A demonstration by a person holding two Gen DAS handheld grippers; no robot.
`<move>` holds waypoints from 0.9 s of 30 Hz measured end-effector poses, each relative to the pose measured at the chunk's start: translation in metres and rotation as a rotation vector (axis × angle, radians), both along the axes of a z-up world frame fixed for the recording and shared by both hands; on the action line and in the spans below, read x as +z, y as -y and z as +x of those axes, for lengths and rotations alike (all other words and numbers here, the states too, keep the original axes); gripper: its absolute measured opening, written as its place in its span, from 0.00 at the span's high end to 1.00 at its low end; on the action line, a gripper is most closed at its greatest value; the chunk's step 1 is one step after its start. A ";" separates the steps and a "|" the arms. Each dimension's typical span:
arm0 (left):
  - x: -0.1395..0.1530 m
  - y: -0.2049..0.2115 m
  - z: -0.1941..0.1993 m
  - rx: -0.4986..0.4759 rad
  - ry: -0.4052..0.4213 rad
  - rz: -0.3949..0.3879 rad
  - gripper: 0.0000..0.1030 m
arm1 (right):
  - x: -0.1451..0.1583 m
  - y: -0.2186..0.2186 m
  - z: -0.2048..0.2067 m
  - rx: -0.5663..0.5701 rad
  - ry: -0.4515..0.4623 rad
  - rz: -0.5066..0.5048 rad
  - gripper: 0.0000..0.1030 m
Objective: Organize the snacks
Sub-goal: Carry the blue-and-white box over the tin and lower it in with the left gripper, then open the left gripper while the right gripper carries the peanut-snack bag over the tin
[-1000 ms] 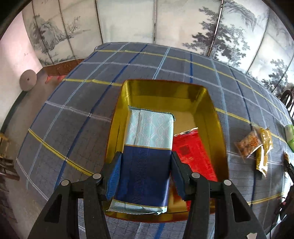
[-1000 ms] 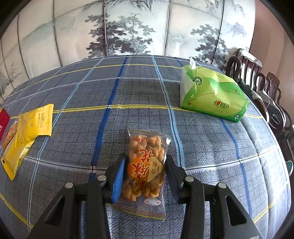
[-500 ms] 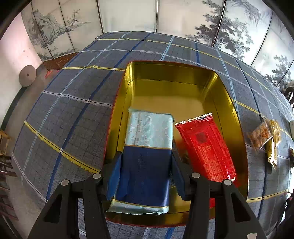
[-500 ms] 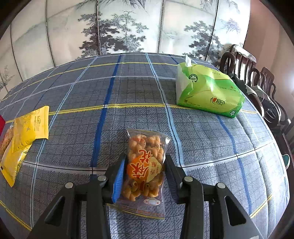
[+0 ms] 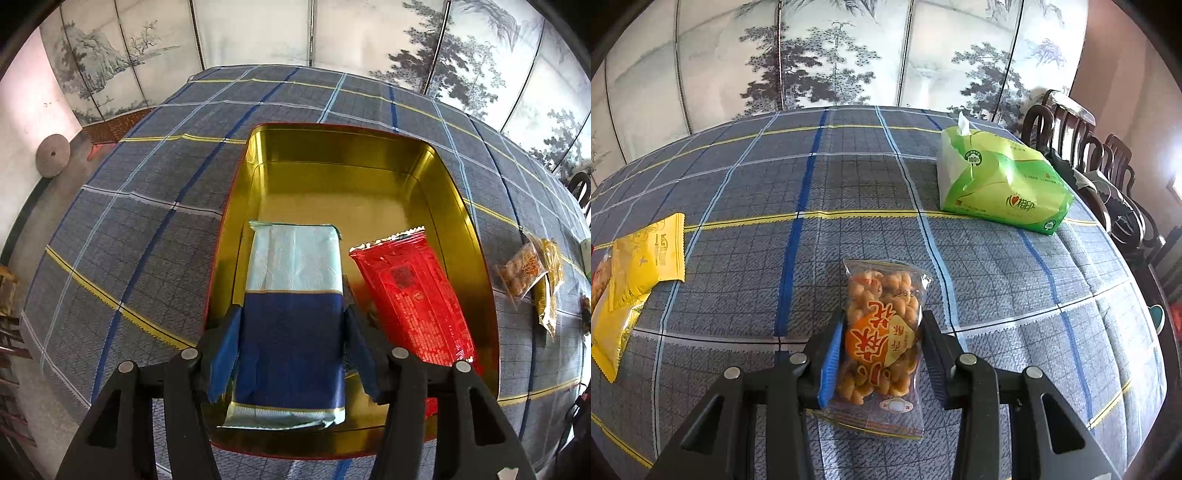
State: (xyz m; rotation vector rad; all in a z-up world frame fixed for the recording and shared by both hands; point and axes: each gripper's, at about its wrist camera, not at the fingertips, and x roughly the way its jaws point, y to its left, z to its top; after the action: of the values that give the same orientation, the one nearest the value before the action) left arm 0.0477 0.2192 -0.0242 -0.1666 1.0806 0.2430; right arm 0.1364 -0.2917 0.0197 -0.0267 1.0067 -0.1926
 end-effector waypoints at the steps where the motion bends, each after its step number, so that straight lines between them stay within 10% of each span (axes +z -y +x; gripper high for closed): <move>1: 0.000 0.001 0.001 -0.005 0.000 -0.007 0.43 | 0.001 -0.001 0.000 0.000 0.000 0.002 0.61; 14: 0.018 0.001 -0.012 -0.003 0.070 0.002 0.28 | 0.041 -0.037 -0.007 0.048 0.069 0.049 0.61; 27: 0.053 -0.018 -0.051 0.061 0.162 -0.001 0.24 | 0.078 -0.202 -0.020 0.384 0.083 0.203 0.61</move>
State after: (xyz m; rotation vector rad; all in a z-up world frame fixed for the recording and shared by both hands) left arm -0.0035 0.2376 0.0289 -0.2168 0.9162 0.2793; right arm 0.1163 -0.0892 0.0981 -0.0268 0.9159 0.2576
